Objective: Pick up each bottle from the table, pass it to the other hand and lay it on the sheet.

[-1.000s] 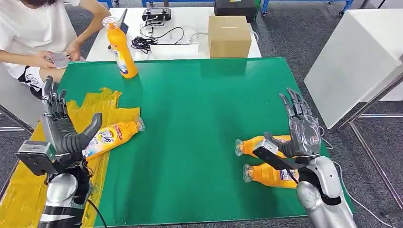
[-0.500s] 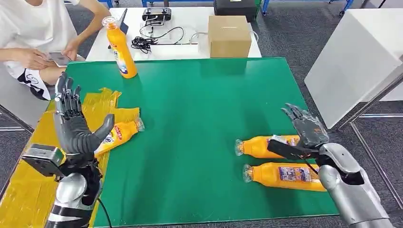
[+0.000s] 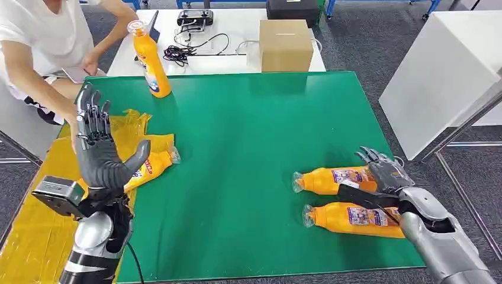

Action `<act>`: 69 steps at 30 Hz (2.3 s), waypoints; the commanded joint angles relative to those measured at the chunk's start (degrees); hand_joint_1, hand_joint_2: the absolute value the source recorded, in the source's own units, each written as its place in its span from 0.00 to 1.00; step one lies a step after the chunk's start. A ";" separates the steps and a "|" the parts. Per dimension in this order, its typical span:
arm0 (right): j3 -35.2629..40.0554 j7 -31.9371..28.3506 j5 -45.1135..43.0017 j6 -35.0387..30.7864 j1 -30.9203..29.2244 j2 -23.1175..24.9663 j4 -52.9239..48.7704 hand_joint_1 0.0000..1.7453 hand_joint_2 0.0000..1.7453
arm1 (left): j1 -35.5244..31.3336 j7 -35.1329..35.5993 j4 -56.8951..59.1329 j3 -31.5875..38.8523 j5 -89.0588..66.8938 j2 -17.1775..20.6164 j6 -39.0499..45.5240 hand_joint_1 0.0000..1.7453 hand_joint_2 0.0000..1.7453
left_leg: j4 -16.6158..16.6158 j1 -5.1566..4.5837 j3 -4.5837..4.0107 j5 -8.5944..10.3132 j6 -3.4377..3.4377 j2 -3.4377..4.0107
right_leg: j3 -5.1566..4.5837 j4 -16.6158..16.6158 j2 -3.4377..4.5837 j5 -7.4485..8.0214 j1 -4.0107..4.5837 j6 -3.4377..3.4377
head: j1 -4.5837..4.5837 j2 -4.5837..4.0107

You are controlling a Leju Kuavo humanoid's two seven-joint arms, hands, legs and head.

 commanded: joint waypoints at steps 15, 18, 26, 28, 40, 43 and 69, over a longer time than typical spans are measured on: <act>3.40 1.65 0.56 -0.33 -4.28 0.97 8.94 0.00 1.00 | -3.21 0.26 4.69 -0.58 0.77 -0.09 0.77 0.00 1.00 | -0.03 0.00 0.10 -0.02 -0.03 0.06 | 0.09 -0.05 0.04 0.00 0.01 0.01 | 0.00 0.00; 3.36 2.37 1.55 -0.86 -4.94 1.62 10.87 0.00 1.00 | -3.40 0.32 4.90 -0.82 0.58 -0.15 0.83 0.00 1.00 | -0.03 0.01 0.13 -0.03 -0.04 0.08 | 0.13 -0.06 0.05 0.00 0.01 0.01 | 0.00 0.00; 5.25 -0.51 2.91 -1.09 -7.34 1.99 18.18 1.00 1.00 | -4.36 0.24 6.32 -0.71 1.63 -0.20 0.58 0.00 1.00 | -0.06 0.02 0.19 -0.01 -0.05 0.04 | 0.19 -0.10 0.01 0.01 0.01 0.01 | 0.00 0.00; 5.28 -0.53 3.01 -1.21 -7.42 2.17 18.40 1.00 1.00 | -4.30 0.23 6.20 -0.70 1.63 -0.22 0.59 0.00 1.00 | -0.04 0.04 0.12 -0.02 -0.03 0.05 | 0.12 -0.08 0.04 0.02 0.03 0.00 | -0.02 0.00; 4.26 -0.20 4.34 -4.03 -7.16 4.96 20.11 0.93 1.00 | -3.84 0.23 5.86 -0.51 2.30 -0.55 0.42 0.00 1.00 | -0.07 0.06 0.28 -0.02 -0.06 0.09 | 0.29 -0.14 0.05 0.02 0.06 -0.01 | 0.00 0.00; 4.03 -0.28 5.15 -4.92 -7.42 5.79 21.03 0.97 1.00 | -3.84 0.30 5.96 -0.44 2.45 -0.62 0.43 0.00 1.00 | -0.07 0.04 0.30 -0.01 -0.05 0.07 | 0.31 -0.12 0.03 0.02 0.04 -0.01 | 0.00 0.00; -20.86 -8.14 -11.10 -30.87 2.97 25.29 -7.44 1.00 1.00 | -3.58 6.39 7.14 -4.68 2.31 1.34 -5.17 0.00 1.00 | -0.07 0.02 0.25 -0.05 -0.05 0.04 | 0.24 -0.04 -0.02 -0.05 0.01 0.02 | 0.02 0.00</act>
